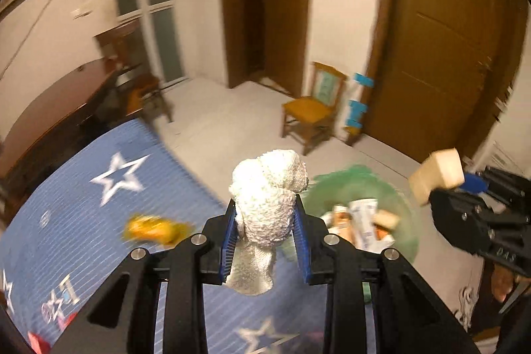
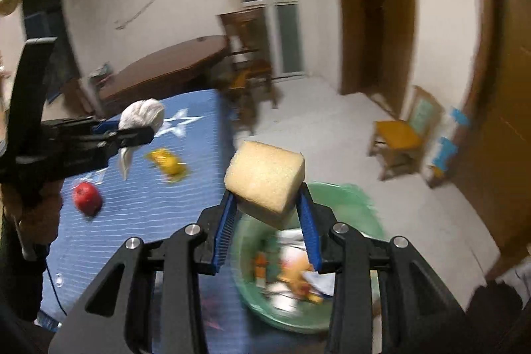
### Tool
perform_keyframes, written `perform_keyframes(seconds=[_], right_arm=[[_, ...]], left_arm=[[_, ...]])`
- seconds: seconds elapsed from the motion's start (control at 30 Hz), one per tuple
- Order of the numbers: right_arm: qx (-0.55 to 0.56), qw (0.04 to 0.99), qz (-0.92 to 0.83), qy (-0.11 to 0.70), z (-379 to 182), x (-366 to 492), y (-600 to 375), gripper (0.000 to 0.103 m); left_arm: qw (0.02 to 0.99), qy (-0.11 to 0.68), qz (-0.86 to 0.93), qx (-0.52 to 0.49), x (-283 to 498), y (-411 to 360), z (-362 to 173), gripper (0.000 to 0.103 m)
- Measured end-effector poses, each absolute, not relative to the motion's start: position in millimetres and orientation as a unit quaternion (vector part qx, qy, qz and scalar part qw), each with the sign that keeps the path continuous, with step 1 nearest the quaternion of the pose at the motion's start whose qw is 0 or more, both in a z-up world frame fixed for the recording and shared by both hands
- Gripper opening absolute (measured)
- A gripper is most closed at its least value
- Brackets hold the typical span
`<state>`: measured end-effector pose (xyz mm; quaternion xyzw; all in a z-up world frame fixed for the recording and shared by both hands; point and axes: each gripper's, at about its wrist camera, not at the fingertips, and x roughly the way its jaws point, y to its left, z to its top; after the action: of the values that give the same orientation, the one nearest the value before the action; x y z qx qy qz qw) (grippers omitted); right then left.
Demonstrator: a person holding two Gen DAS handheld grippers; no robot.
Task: Collect trash
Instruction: 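Carry the white cloth with left tool while right tool carries the cream sponge to the bin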
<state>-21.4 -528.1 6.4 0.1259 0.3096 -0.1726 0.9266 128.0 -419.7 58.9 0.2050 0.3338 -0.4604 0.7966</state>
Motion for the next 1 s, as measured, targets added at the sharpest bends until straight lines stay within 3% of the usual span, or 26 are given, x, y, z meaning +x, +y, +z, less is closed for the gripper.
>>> perform_keyframes(seconds=[0.23, 0.43, 0.63, 0.87, 0.97, 1.0], right_arm=[[0.142, 0.905, -0.232, 0.328, -9.2, -49.3, -578.0, 0.035], [0.164, 0.886, -0.242, 0.36, -45.0, -43.5, -602.2, 0.035], [0.172, 0.879, -0.225, 0.383, -76.4, -30.7, -603.9, 0.035], [0.17, 0.875, -0.215, 0.4, -86.0, -23.5, -601.6, 0.036], [0.166, 0.872, -0.208, 0.41, -90.5, -18.4, -600.1, 0.038], [0.164, 0.869, -0.208, 0.417, -93.9, -16.0, -600.5, 0.046]], left_arm=[[0.76, 0.341, -0.503, 0.233, 81.3, -502.9, 29.1, 0.032], [0.732, 0.372, -0.501, 0.273, 58.7, -544.0, -40.2, 0.032], [0.724, 0.388, -0.488, 0.297, 63.1, -548.7, -93.2, 0.032], [0.721, 0.394, -0.485, 0.3, 80.4, -548.2, -117.3, 0.032], [0.723, 0.398, -0.48, 0.297, 87.4, -545.9, -119.2, 0.033], [0.724, 0.4, -0.478, 0.297, 89.4, -545.8, -119.2, 0.038]])
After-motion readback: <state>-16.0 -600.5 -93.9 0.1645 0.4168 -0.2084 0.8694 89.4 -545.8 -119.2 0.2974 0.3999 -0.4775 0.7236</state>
